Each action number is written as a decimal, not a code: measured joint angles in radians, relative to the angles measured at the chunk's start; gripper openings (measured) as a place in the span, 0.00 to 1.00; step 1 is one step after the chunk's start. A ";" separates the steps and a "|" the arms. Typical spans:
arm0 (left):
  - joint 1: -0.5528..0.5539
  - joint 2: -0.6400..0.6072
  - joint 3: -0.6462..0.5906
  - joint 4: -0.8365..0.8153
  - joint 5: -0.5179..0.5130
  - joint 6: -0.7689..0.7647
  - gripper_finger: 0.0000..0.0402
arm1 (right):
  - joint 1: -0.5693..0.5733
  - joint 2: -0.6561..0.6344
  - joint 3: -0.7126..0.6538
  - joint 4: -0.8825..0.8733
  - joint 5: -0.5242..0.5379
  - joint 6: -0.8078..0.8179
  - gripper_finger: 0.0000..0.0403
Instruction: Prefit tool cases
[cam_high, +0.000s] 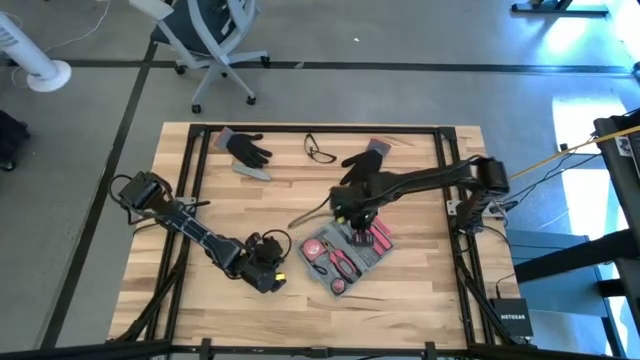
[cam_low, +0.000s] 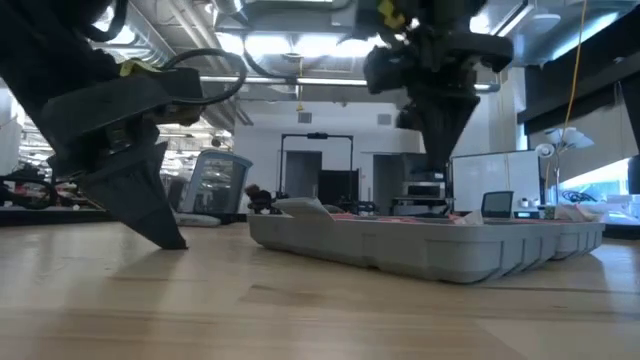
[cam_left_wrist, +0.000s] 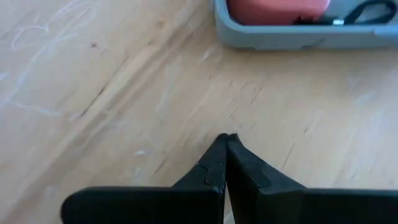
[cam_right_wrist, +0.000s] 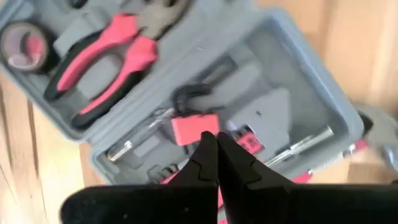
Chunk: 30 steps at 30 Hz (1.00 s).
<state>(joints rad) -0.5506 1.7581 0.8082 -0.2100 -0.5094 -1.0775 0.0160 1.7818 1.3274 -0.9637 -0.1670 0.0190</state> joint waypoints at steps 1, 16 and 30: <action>0.000 0.007 -0.001 0.021 -0.009 -0.019 0.00 | -0.012 -0.026 -0.031 0.033 -0.012 0.017 0.00; 0.013 0.153 0.011 0.380 0.066 -0.072 0.00 | 0.083 -0.028 -0.103 0.133 0.146 -0.044 0.22; 0.047 0.215 0.056 0.437 0.088 -0.014 0.00 | 0.111 0.065 -0.119 0.158 0.126 -0.155 0.64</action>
<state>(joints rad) -0.5039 1.9733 0.8642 0.2273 -0.4214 -1.0915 0.1268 1.8470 1.2079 -0.8059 -0.0409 -0.1364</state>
